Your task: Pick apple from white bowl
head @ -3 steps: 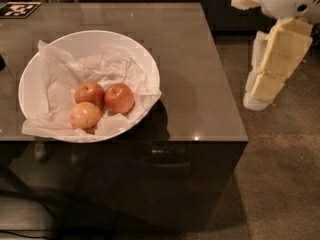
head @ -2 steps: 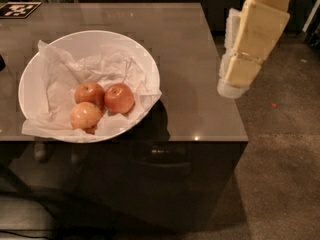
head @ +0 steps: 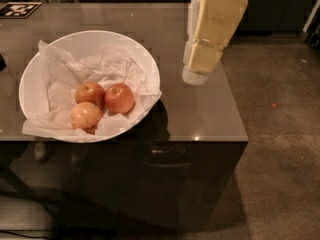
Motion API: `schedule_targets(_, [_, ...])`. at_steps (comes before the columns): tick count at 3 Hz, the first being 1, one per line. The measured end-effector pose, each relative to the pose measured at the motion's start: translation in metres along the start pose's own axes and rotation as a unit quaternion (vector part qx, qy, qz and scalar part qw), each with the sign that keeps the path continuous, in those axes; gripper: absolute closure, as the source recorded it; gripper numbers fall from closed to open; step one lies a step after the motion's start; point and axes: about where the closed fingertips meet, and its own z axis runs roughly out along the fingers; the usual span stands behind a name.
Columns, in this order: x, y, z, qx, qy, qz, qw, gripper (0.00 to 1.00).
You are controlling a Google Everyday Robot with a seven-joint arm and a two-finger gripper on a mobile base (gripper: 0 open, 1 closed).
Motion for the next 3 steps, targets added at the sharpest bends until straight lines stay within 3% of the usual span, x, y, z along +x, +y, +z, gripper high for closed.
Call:
schedule_targets(1, [-0.008,-0.003,-0.007,0.017,-0.009,-0.004,0.9998,0.0])
schedule_targets(3, [-0.05,-0.023,0.038,-0.03,-0.04,-0.034,0.9982,0.0])
